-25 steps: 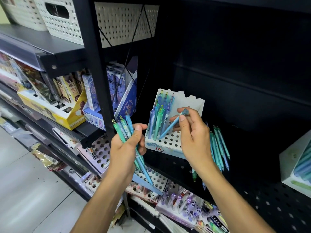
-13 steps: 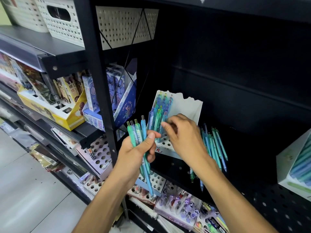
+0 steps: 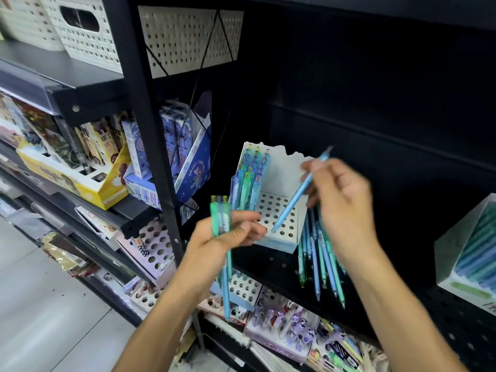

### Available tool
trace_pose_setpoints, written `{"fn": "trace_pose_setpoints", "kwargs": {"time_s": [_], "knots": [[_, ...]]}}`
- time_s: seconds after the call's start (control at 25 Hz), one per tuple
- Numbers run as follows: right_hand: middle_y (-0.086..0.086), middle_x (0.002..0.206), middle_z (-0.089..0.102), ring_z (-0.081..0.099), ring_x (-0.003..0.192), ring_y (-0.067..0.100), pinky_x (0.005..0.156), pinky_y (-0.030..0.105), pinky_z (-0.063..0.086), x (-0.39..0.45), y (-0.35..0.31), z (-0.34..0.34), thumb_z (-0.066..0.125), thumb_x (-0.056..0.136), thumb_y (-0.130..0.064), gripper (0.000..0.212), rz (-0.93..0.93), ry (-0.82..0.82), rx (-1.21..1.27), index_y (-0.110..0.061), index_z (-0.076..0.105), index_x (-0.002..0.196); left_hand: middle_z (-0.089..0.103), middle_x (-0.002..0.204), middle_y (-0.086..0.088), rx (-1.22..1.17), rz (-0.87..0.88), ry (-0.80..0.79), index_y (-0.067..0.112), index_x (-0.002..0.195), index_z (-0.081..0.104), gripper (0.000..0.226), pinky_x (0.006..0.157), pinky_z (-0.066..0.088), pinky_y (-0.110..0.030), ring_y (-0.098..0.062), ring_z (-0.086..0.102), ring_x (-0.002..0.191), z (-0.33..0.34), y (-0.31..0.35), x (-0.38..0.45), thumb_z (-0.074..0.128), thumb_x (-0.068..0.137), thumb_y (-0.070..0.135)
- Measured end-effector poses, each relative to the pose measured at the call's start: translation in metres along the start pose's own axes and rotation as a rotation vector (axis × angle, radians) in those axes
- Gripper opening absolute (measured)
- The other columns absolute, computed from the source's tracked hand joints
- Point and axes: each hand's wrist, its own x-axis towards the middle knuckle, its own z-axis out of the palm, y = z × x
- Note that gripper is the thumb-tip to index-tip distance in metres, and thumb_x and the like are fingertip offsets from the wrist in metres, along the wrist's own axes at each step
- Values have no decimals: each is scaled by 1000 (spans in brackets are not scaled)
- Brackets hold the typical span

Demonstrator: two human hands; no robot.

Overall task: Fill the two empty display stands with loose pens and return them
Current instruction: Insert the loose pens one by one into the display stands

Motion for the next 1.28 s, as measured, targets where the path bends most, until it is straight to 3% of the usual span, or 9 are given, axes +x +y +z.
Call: {"fn": "trace_pose_setpoints", "kwargs": {"time_s": [0.08,0.2,0.28,0.48,0.64,0.8,0.92,1.0,1.28], "knots": [[0,87,66,65,72,9,67,22,53,23,0,-6,48,104,-22,21,-64,148,-61,-17,68,106,74,85,-5,-65,18,212,9,103,70,20,65,56,-26,-21,68,75,-8,-1,3,50,99,6],[0,84,67,67,67,17,57,25,54,47,23,12,46,104,-16,21,-168,106,-361,-11,64,114,55,64,-3,-171,3,383,8,98,66,16,42,37,-23,-16,45,51,-12,-1,6,52,101,17],[0,74,62,55,51,11,46,17,41,53,42,29,47,103,-14,21,-187,45,-491,-8,65,111,44,59,-1,-190,6,374,8,96,64,19,41,30,-24,-14,35,47,-11,-2,6,53,101,23],[-1,73,56,41,51,2,52,19,32,59,65,43,45,103,-17,18,-178,-19,-552,-10,62,101,35,56,-1,-235,10,320,4,95,55,35,42,26,-25,-15,29,46,-7,-2,3,57,89,38],[5,66,56,47,52,16,56,31,41,68,57,49,46,102,-18,24,-52,-145,-679,-4,58,87,33,56,-1,-296,-7,304,7,86,51,37,42,24,-24,-14,28,45,-4,-1,5,57,86,43],[0,76,68,63,65,16,65,31,53,42,26,40,53,100,-36,31,-202,53,-853,-11,67,90,30,56,1,-509,-37,277,14,71,47,40,40,27,-19,-10,27,44,-2,4,9,55,87,50],[-14,66,62,57,56,2,52,13,43,-23,-2,37,61,95,-37,20,-151,-296,-585,-22,68,85,29,57,3,-627,-63,287,18,67,43,42,42,27,-20,-10,27,45,2,5,15,55,85,54],[-17,75,64,56,65,0,60,14,44,-51,-7,39,65,90,-44,17,-72,-590,-690,-27,65,90,28,59,2,-655,-77,299,19,64,41,45,43,27,-22,-11,27,48,9,4,17,55,87,56],[-12,90,64,60,72,2,72,19,53,-57,3,21,62,95,-24,18,-88,-604,-804,-24,60,113,35,60,2,-602,-18,414,19,68,40,43,47,30,-24,-11,30,50,25,2,21,52,94,51]]}}
